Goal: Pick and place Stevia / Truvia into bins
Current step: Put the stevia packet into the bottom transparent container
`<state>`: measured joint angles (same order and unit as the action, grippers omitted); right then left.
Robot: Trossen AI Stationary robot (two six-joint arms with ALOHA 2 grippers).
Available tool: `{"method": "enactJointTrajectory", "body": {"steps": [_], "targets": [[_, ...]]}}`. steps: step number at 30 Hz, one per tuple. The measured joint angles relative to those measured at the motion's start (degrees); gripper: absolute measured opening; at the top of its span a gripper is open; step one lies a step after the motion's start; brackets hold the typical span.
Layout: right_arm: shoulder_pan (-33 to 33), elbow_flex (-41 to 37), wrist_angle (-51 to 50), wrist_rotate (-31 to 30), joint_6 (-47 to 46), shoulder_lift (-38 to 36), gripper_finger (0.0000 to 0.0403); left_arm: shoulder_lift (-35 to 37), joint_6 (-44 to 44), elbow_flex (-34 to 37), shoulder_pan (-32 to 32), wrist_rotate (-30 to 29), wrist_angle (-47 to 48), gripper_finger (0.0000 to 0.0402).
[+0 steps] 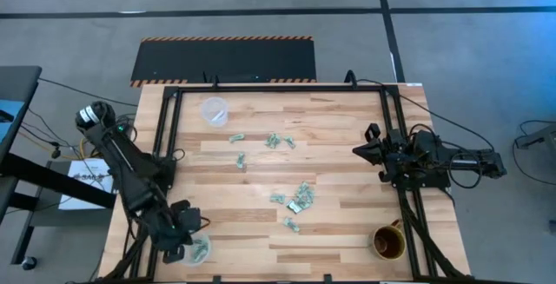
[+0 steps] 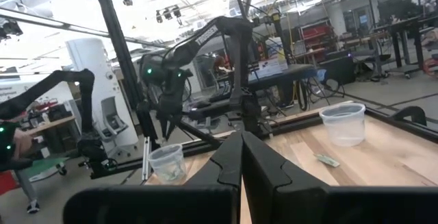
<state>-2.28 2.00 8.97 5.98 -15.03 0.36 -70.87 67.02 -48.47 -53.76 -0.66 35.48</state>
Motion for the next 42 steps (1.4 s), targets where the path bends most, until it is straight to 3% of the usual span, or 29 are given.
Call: {"method": "enactJointTrajectory", "body": {"steps": [9,24,29,36,39,42], "targets": [[0.0,0.0,-0.02,0.02,0.0,-0.02,0.0,-5.56,3.26,0.02,-0.47,5.81,0.02,0.0002],[0.0,0.0,-0.02,0.01,-0.01,0.0,0.0,-5.6,10.96,0.02,-0.19,4.8,-0.1,0.0055],[0.0,0.0,-0.02,0.02,-0.02,-0.02,0.0,-4.99,11.13,0.02,-0.15,4.06,-4.59,0.0077],[0.0,0.0,-0.02,0.01,-0.01,0.0,0.0,2.41,5.51,0.04,0.22,-8.45,-12.76,0.0084],[0.0,0.0,-0.02,0.01,-0.02,-0.02,0.0,7.58,0.91,0.02,1.73,-17.28,-11.27,0.0084],[0.0,0.0,-0.02,0.02,0.0,-0.01,0.0,12.32,-9.7,0.02,4.45,-27.67,-6.97,0.0084]]}}
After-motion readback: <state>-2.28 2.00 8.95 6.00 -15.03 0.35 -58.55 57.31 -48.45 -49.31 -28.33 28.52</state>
